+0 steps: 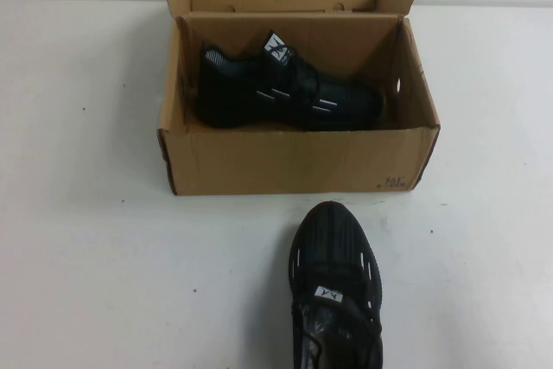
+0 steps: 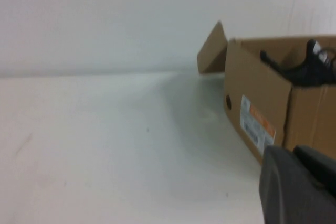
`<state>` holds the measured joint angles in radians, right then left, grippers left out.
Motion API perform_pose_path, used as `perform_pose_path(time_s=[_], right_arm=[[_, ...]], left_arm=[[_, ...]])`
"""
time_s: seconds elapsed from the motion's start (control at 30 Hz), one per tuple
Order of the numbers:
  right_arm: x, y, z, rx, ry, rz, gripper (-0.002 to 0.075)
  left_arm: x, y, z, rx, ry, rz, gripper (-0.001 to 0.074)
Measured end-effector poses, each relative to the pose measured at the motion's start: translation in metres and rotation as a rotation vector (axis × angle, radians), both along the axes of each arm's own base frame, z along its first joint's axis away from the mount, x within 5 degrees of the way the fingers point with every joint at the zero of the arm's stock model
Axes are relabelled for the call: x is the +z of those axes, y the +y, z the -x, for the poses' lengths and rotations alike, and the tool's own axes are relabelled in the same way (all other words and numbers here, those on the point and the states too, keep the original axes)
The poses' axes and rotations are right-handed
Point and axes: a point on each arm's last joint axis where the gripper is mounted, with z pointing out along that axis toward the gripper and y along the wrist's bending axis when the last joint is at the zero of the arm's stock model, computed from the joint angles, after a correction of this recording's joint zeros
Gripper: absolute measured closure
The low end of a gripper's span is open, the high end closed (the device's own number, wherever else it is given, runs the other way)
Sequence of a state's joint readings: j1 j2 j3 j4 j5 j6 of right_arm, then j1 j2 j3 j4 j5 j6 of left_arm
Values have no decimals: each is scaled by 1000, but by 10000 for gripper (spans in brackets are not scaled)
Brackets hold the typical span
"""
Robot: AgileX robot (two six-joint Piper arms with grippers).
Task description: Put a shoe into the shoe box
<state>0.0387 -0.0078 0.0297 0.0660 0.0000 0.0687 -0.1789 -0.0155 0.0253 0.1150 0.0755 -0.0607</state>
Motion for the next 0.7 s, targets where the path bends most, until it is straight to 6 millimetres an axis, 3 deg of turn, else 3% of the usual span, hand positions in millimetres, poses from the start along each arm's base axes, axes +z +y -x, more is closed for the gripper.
perform_pose_path(time_s=[0.37,0.7], right_arm=[[39,-5,12,-53,-453,-21,743],[43,-6,14,-60,-506,-28,743]], left_arm=[[45,-3,13,-60,-510,84,737],[51,-3,17,-68,-591,95,737]])
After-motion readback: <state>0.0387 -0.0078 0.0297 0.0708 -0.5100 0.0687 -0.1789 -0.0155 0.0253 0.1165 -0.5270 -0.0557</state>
